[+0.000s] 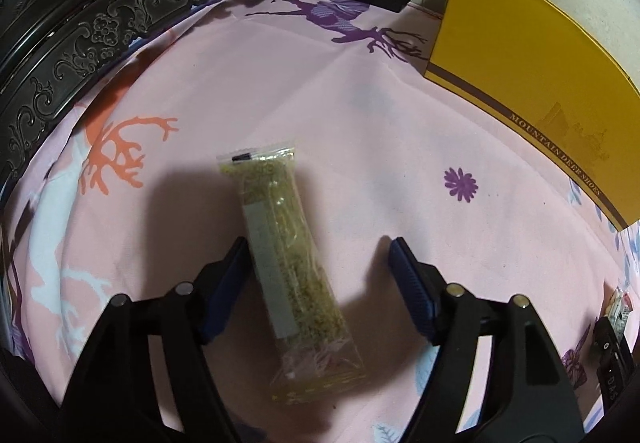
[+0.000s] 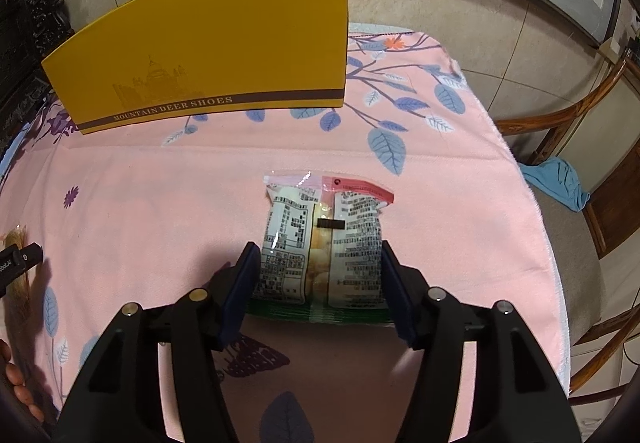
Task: Organize snacks
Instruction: 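Grasp the sesame bar with the left gripper while the right grasps the green-edged cookie pack, then carry both snacks over the yellow box and open both grippers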
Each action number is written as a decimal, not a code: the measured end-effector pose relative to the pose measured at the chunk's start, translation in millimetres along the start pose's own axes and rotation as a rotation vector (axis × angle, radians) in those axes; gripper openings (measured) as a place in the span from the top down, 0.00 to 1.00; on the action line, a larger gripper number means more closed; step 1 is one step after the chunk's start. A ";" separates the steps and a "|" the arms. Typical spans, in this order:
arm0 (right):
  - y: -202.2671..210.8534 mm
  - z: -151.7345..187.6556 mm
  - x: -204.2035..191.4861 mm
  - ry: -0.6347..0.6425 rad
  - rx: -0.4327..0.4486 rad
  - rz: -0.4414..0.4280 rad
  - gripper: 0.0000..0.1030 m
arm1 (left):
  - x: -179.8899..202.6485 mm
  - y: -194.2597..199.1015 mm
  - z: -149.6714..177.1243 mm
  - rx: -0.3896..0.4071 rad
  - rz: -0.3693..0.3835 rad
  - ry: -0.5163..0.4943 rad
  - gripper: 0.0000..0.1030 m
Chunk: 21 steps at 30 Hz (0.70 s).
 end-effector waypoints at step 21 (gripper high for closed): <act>19.8 -6.8 -2.6 -0.018 -0.007 -0.076 0.48 | 6.1 6.1 2.0 -0.034 0.065 -0.095 0.72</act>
Point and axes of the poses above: each gripper's, at about its wrist camera, not at the fingertips, and y roughly against the way its jaws point, x to its right, z to its underside, the point moved 8 cm from there along -y, roughly the way its jaws point, and after that the axes turned 3 degrees about y, right-handed, at the moved point
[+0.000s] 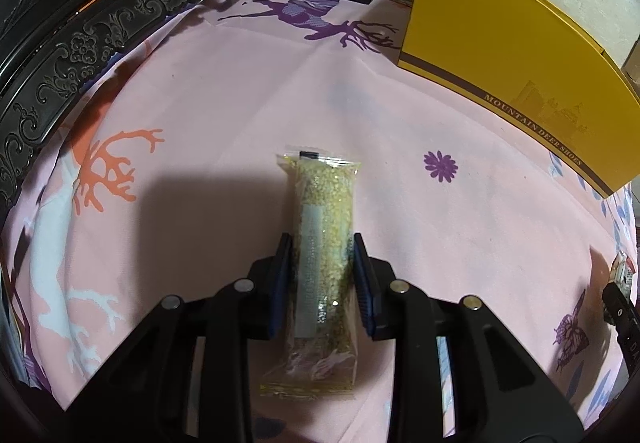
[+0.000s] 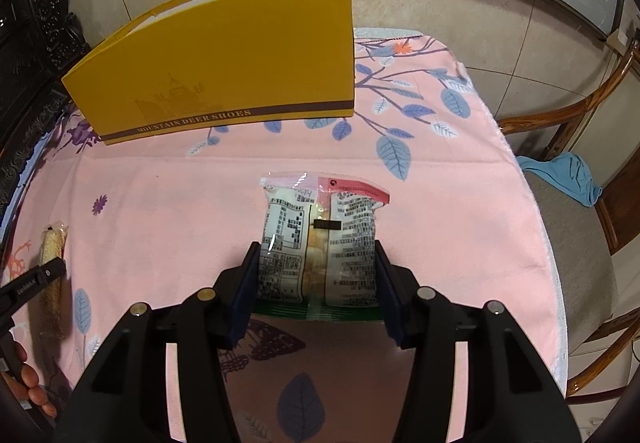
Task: Organize snacks
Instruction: 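Carry both snacks over the yellow box and open both grippers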
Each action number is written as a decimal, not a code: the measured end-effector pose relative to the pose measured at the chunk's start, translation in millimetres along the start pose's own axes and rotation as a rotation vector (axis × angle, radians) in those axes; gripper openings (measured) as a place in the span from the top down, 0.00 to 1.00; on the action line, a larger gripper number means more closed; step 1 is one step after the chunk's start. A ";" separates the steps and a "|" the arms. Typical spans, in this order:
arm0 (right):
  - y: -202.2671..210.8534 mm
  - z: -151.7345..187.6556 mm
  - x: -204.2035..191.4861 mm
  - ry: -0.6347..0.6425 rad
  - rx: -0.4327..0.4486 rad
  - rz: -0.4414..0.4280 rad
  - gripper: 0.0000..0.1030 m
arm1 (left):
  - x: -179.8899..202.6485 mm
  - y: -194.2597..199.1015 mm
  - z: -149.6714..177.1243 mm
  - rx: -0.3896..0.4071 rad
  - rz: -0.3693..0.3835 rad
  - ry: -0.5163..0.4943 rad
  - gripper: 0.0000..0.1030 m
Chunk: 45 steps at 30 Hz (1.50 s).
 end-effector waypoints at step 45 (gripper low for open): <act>78.6 -283.6 -36.1 0.040 0.378 -0.216 0.48 | 215.1 73.1 -240.3 0.273 0.276 -0.365 0.32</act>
Point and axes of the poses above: each gripper's, at about its wrist camera, not at the fingertips, and y roughly against the way its jaws point, x to its right, z to its underside, the point moved 8 cm from there along -y, roughly the way its jaws point, and after that the axes turned 3 degrees about y, right-handed, at the moved point
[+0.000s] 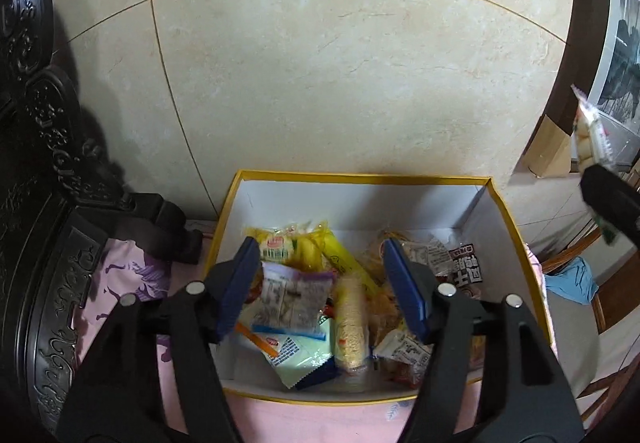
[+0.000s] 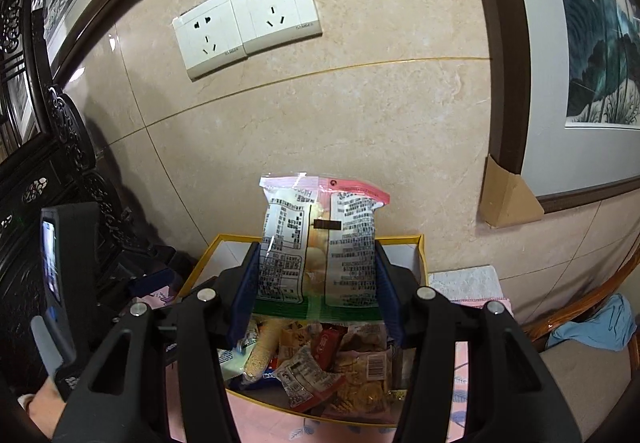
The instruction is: Organize snacks
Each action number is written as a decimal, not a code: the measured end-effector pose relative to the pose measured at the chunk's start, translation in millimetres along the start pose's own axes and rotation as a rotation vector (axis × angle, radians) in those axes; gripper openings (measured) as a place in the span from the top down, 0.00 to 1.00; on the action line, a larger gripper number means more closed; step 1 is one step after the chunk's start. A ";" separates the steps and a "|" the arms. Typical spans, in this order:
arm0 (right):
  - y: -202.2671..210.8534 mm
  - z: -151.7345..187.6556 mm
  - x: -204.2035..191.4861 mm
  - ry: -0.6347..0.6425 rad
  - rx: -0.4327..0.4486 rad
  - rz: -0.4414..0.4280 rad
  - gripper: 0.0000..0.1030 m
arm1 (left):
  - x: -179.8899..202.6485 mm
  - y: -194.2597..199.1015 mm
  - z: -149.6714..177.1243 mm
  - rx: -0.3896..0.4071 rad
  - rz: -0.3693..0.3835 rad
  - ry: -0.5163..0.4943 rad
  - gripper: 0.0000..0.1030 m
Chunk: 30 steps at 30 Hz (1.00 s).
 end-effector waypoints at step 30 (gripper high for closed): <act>-37.7 35.6 5.4 -0.013 -0.196 0.067 0.09 | -39.3 27.3 -1.5 0.005 -0.120 0.047 0.03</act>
Point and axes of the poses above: each gripper's, at about its wrist camera, not at the fingertips, and y roughly against the way its jaws point, x to its right, z to its underside, the point moved 8 cm from there along -y, roughly the way its jaws point, and after that the axes turned 3 degrees about y, right-handed, at the moved point
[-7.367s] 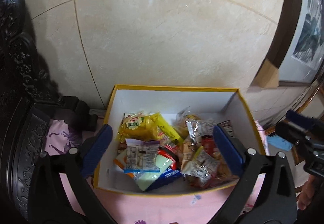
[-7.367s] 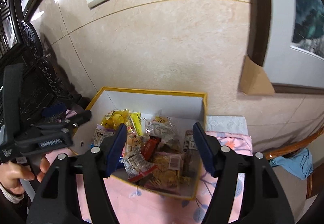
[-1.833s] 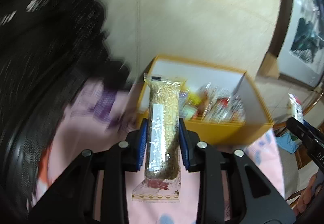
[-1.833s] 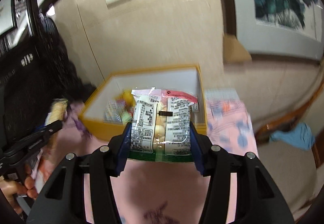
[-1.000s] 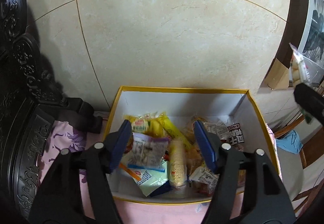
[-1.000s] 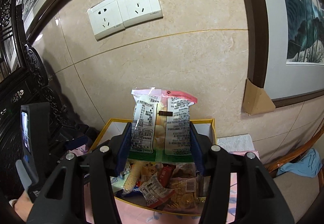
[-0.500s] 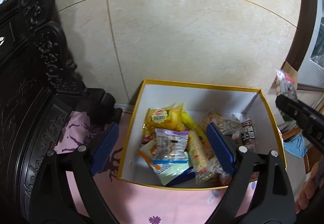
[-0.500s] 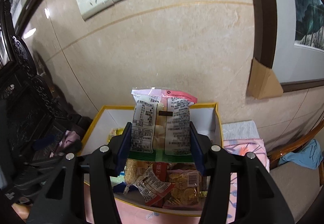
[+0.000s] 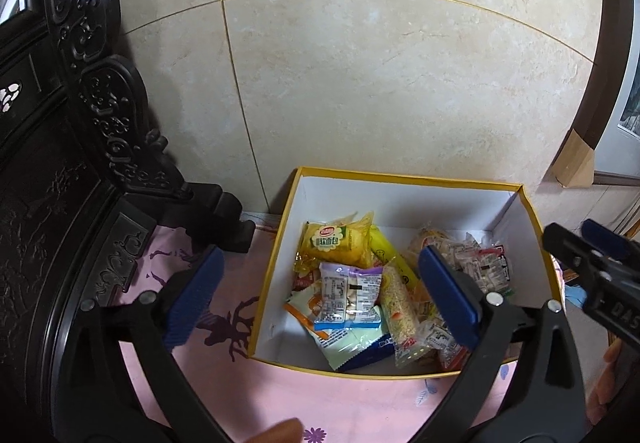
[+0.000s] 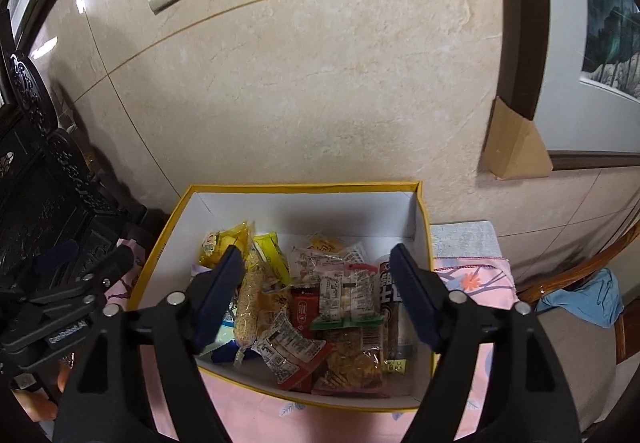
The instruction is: Organize snacks
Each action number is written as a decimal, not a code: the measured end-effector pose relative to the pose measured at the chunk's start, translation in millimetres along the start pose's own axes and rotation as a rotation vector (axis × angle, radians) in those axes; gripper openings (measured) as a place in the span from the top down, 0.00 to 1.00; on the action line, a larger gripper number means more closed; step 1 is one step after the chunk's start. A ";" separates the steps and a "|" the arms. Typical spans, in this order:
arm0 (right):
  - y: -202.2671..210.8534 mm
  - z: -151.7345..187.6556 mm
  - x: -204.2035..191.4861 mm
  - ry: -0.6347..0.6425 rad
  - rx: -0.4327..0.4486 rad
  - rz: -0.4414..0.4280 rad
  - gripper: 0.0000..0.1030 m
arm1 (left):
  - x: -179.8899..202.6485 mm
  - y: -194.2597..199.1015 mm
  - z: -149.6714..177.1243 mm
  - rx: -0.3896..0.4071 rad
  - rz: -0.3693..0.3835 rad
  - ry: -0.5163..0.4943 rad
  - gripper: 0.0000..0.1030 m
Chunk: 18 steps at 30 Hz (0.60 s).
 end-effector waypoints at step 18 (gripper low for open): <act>21.2 38.4 18.3 -0.046 -0.066 0.094 0.01 | -5.5 15.0 -4.7 0.005 -0.010 0.020 0.02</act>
Point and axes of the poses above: each gripper's, at about its wrist camera, not at the fingertips, and y roughly against the way its jaws point, x to its right, z to its underside, the point moved 8 cm from there along -y, roughly the way its jaws point, and after that the axes turned 3 degrees about y, right-handed, at the moved point
